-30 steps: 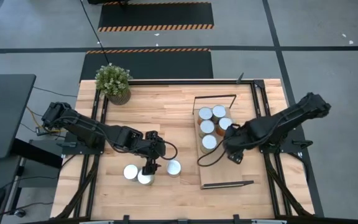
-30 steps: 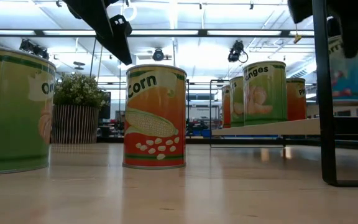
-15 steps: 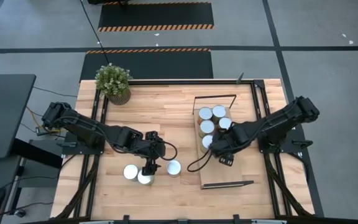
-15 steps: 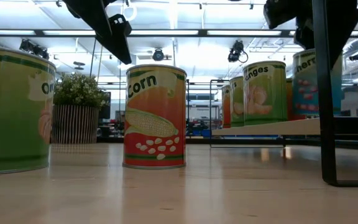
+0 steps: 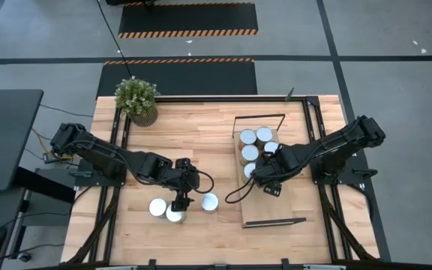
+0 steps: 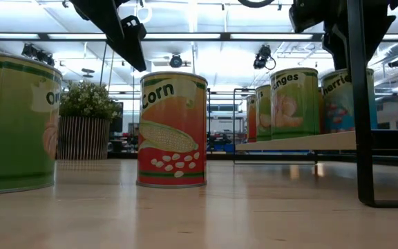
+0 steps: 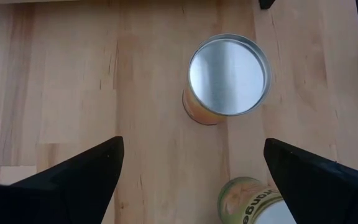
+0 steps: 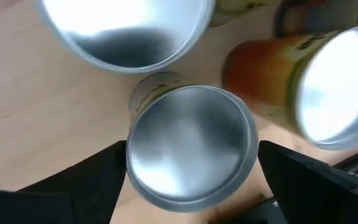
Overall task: Pick and place cans onto a shelf
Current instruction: Put the canned cherries on the shelf, then put the canned corn on the shelf
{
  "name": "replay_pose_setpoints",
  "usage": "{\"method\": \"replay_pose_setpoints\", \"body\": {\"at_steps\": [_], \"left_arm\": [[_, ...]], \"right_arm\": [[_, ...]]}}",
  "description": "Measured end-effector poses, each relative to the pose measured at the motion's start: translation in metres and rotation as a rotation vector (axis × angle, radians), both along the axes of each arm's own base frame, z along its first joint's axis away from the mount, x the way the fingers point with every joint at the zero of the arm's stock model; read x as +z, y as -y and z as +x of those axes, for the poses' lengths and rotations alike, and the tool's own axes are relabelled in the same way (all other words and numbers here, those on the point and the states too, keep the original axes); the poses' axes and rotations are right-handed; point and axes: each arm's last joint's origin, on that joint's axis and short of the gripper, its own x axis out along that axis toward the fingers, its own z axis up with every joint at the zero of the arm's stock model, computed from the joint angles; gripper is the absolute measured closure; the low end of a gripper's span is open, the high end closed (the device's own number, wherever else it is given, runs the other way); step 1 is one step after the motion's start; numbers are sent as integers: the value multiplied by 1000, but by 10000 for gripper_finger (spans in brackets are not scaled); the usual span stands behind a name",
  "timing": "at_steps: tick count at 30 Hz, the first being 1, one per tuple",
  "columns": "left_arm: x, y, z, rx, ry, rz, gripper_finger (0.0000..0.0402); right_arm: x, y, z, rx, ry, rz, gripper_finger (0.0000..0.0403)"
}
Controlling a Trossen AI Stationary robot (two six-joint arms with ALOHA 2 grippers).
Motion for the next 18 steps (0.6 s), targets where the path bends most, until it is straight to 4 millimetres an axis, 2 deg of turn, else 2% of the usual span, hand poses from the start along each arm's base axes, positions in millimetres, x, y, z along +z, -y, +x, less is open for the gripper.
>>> {"method": "replay_pose_setpoints", "body": {"at_steps": [10, 14, 18], "left_arm": [[-1, 0, 1, -27, -1, 18, 8], [-20, 4, 3, -37, -23, 26, 8], [-36, 2, 3, -23, -21, 53, 8]], "right_arm": [[37, -9, -1, 40, 87, -128, 37], [48, -23, 1, 97, 203, -177, 37], [52, -43, 12, 213, 394, -220, 37]]}}
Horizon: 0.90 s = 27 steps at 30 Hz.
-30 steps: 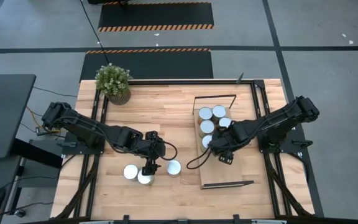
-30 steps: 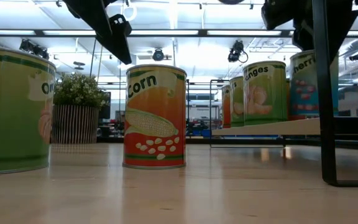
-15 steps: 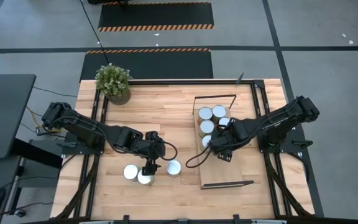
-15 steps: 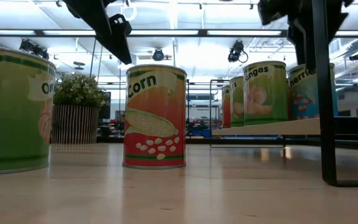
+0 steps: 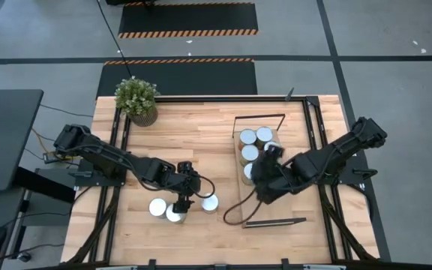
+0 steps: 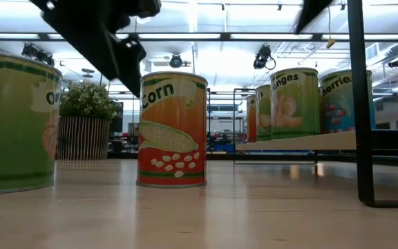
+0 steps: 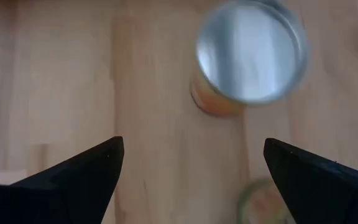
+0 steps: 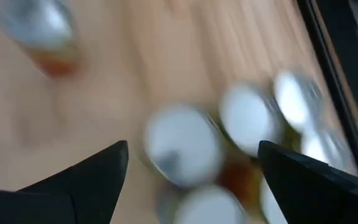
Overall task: Pick and place cans onto a shelf
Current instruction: Put the canned corn on the shelf
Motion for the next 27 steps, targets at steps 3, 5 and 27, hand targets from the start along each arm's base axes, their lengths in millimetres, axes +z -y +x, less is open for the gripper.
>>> {"method": "replay_pose_setpoints", "body": {"at_steps": [3, 5, 27], "left_arm": [[-4, -3, 5, 14, 58, -19, 8], [-9, -4, 8, 16, 73, -33, 8], [-28, -4, 37, 16, 233, 123, 8]], "right_arm": [[4, -8, 15, 107, 112, 48, 37], [8, -10, 25, 168, 172, 68, 37], [-56, -9, 90, 416, 32, 153, 37]]}}
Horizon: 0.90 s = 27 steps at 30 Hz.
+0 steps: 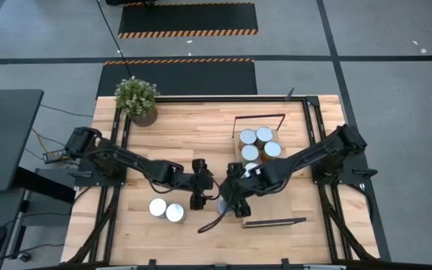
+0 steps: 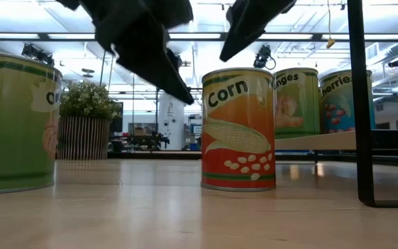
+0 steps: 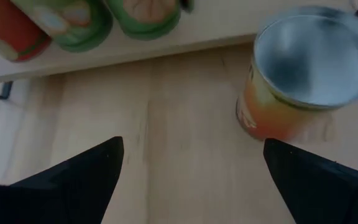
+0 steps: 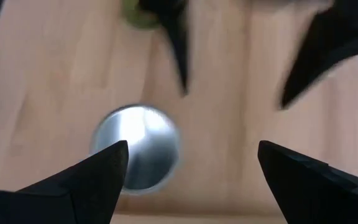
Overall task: Pick and place cans onto a shelf
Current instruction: Put the canned corn on the shelf
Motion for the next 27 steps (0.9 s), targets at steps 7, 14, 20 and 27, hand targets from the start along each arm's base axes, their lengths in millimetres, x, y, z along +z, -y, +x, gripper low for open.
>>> {"method": "replay_pose_setpoints", "body": {"at_steps": [7, 14, 20, 27], "left_arm": [[31, -6, -22, 10, -3, 0, 8], [62, -14, -52, 24, -8, -10, 8], [78, -20, -69, 64, 9, 23, 8], [82, -25, -83, 95, -35, 45, 8]], "right_arm": [[-3, -6, 21, 27, -4, 26, 37], [-10, -22, 39, 18, -122, -37, 37], [-21, -32, 52, 16, -218, -77, 37], [-29, -35, 59, 25, -284, -66, 37]]}}
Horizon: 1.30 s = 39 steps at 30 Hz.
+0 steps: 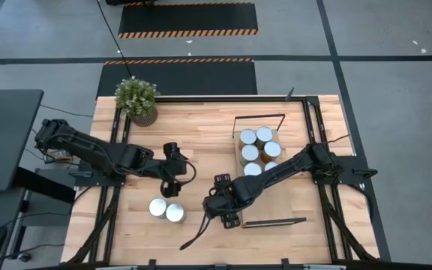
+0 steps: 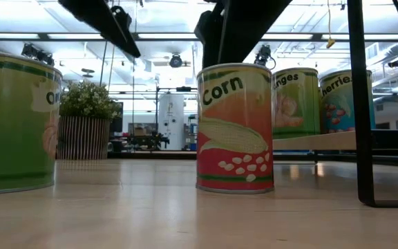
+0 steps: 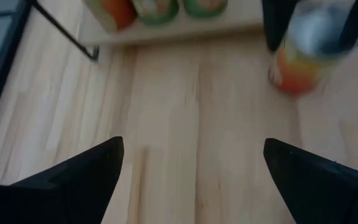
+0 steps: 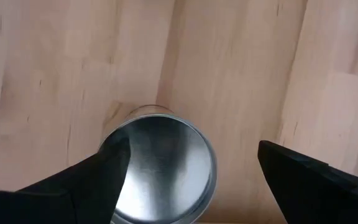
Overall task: Pick and place cans onto a shelf
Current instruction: Put the canned corn on the shelf
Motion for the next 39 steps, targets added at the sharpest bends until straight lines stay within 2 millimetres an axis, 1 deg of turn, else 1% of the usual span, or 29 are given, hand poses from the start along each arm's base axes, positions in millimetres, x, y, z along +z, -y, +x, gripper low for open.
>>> {"method": "replay_pose_setpoints", "body": {"at_steps": [3, 6, 10, 12, 14, 18, 20, 25, 27, 30, 39], "left_arm": [[2, 0, -1, 4, 14, -5, 8], [5, 1, -1, 6, 32, -15, 8], [3, 1, -2, 9, 20, -15, 8], [3, 1, -2, 9, 15, -15, 8], [3, 1, -2, 6, 15, -18, 8], [3, 1, -2, 6, 16, -26, 8], [3, 1, -2, 7, 16, -28, 8], [3, 1, -2, 4, 15, -40, 8], [3, 2, -2, 0, 15, -46, 8], [3, 2, -2, -1, 10, -45, 8], [2, 2, -2, 9, 5, -52, 8]], "right_arm": [[0, 0, -1, 2, -7, -7, 37], [5, 4, -4, -12, -13, -14, 37], [22, 8, -8, -46, 34, 6, 37], [29, 5, -10, -37, 65, 14, 37], [30, -2, -12, -19, 77, 23, 37], [27, -12, -13, 5, 83, 40, 37], [23, -15, -11, -1, 84, 44, 37], [13, -16, -7, -3, 73, 39, 37], [5, -14, -6, -8, 33, 22, 37], [0, -11, -4, -14, 12, 18, 37], [-3, -2, -2, -25, -26, 29, 37]]}}
